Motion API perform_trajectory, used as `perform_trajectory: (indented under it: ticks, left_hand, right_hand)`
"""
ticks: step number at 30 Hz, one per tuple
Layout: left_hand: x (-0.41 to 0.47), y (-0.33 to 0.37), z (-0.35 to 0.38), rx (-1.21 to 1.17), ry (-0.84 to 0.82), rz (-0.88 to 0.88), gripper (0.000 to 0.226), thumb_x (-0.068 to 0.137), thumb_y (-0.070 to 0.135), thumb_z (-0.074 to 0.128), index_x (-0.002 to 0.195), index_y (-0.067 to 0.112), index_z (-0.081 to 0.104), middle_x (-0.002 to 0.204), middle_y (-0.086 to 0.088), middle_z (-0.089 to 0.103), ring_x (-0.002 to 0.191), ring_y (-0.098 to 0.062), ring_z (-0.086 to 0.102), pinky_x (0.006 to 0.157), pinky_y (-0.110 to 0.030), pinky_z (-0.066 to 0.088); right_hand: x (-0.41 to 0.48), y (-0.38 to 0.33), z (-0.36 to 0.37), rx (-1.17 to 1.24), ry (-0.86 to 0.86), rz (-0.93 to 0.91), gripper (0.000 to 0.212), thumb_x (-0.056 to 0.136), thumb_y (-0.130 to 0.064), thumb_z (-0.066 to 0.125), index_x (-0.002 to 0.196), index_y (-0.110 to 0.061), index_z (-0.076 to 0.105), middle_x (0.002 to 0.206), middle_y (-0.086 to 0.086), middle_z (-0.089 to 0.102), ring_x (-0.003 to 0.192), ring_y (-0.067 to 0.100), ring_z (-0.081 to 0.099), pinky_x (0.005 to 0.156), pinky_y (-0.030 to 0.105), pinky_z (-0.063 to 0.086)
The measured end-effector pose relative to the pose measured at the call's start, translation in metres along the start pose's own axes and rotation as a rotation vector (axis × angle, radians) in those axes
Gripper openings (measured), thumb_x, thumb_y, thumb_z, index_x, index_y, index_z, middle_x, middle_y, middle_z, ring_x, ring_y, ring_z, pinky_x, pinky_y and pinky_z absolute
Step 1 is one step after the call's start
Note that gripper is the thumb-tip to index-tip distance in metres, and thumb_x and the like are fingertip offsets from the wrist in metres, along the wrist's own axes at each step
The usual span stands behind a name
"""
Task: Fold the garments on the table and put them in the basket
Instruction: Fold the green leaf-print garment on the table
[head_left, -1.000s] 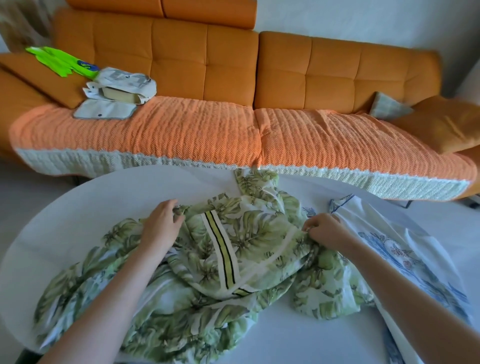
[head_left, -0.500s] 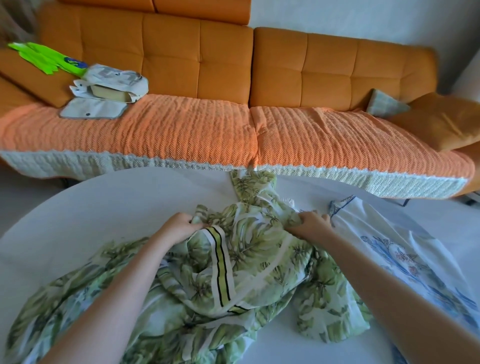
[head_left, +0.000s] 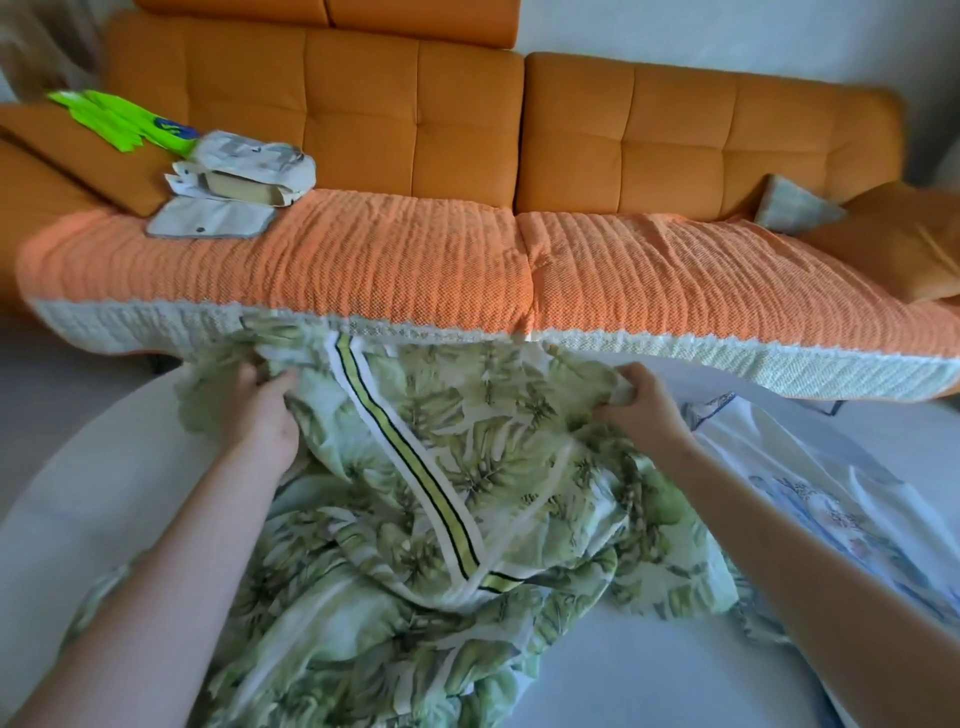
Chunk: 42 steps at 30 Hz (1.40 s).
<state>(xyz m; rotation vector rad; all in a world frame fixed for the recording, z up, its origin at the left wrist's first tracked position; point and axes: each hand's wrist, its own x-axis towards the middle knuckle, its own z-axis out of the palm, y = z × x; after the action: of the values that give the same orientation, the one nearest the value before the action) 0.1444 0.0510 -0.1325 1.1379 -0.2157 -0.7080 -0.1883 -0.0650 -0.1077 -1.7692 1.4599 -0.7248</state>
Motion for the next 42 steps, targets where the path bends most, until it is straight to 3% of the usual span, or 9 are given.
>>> perform_trajectory:
  ticks: [4,7,12,17,21,29,35,38,42]
  left_hand:
    - [-0.011,-0.007,-0.014,0.006,-0.157,-0.074,0.062,0.085,-0.020,0.043,0.130,0.023,0.046,0.119,-0.003,0.057,0.113,-0.021,0.055,0.088,-0.035,0.049]
    - [-0.015,-0.008,-0.019,0.181,-0.219,-0.098,0.088,0.079,-0.021,0.050,0.144,0.035,0.027,0.137,-0.005,0.046,0.127,-0.023,0.045,0.102,-0.044,0.040]
    - [-0.032,-0.008,-0.023,0.383,-0.294,-0.211,0.059,0.082,0.021,0.065,0.136,0.012,0.043,0.090,-0.001,0.068,0.094,-0.017,0.061,0.112,-0.046,0.026]
    - [-0.053,-0.021,-0.024,0.894,-0.334,-0.166,0.084,0.073,0.050,0.070,0.143,0.021,0.034,0.146,-0.006,0.036,0.133,-0.029,0.036,0.108,-0.049,0.027]
    - [-0.061,-0.030,-0.020,1.081,-0.358,-0.166,0.072,0.083,0.041,0.066,0.141,0.010,0.038,0.143,-0.011,0.043,0.125,-0.029,0.045,0.097,-0.038,0.038]
    - [-0.051,-0.015,-0.020,0.508,0.112,0.090,0.036,0.098,0.020,0.044,0.134,0.012,0.046,0.138,-0.009,0.047,0.127,-0.024,0.042,0.101,-0.036,0.035]
    - [-0.052,-0.006,-0.028,0.491,0.058,0.210,0.060,0.098,0.012,0.044,0.149,0.023,0.013,0.153,-0.004,0.026,0.134,-0.019,0.036,0.109,-0.037,0.031]
    - [-0.067,-0.018,-0.032,0.817,-0.152,0.336,0.060,0.096,0.015,0.049,0.147,0.026,0.022,0.151,0.012,0.020,0.124,-0.014,0.045,0.102,-0.022,0.039]
    - [-0.087,-0.051,-0.035,1.150,-0.429,0.436,0.037,0.095,0.031,0.049,0.131,0.033,0.046,0.150,0.006,0.030,0.142,-0.017,0.021,0.116,-0.047,0.018]
  right_hand:
    - [-0.020,0.018,-0.003,-0.206,-0.206,0.005,0.034,0.077,0.008,0.062,0.099,-0.017,0.061,0.083,0.004,0.063,0.069,0.014,0.059,0.057,0.021,0.053]
    - [-0.026,0.027,-0.011,-0.247,-0.242,-0.005,0.030,0.076,0.008,0.064,0.092,-0.018,0.065,0.088,0.011,0.069,0.079,0.028,0.065,0.077,0.041,0.056]
    - [-0.047,0.011,-0.014,-0.470,-0.541,-0.078,0.044,0.081,0.005,0.056,0.105,-0.031,0.049,0.077,-0.009,0.056,0.053,-0.005,0.053,0.045,0.011,0.040]
    - [-0.066,0.005,-0.006,-0.475,-0.635,-0.281,0.036,0.077,-0.007,0.065,0.087,-0.042,0.059,0.100,-0.011,0.060,0.099,0.010,0.054,0.083,0.020,0.044]
    - [-0.090,-0.004,0.009,-0.404,-0.655,-0.365,0.031,0.085,-0.006,0.060,0.089,-0.036,0.066,0.100,-0.016,0.064,0.093,-0.004,0.058,0.085,0.014,0.047]
    - [-0.052,-0.018,-0.016,-0.113,0.041,-0.308,0.020,0.088,-0.021,0.061,0.107,-0.023,0.066,0.099,-0.006,0.069,0.089,0.020,0.067,0.083,0.043,0.054]
    - [-0.027,0.021,-0.037,-0.732,-0.394,-0.002,0.119,0.049,-0.081,0.062,0.140,-0.009,0.037,0.141,0.011,0.042,0.126,0.027,0.045,0.104,0.039,0.039]
    - [-0.030,0.045,-0.032,-0.836,-0.489,0.054,0.080,0.055,-0.069,0.071,0.103,-0.007,0.059,0.105,0.009,0.064,0.095,0.024,0.061,0.085,0.035,0.051]
    - [-0.026,0.027,-0.026,-0.814,-0.375,-0.059,0.032,0.089,-0.034,0.059,0.063,-0.019,0.048,0.066,-0.001,0.054,0.063,0.016,0.058,0.059,0.022,0.050]
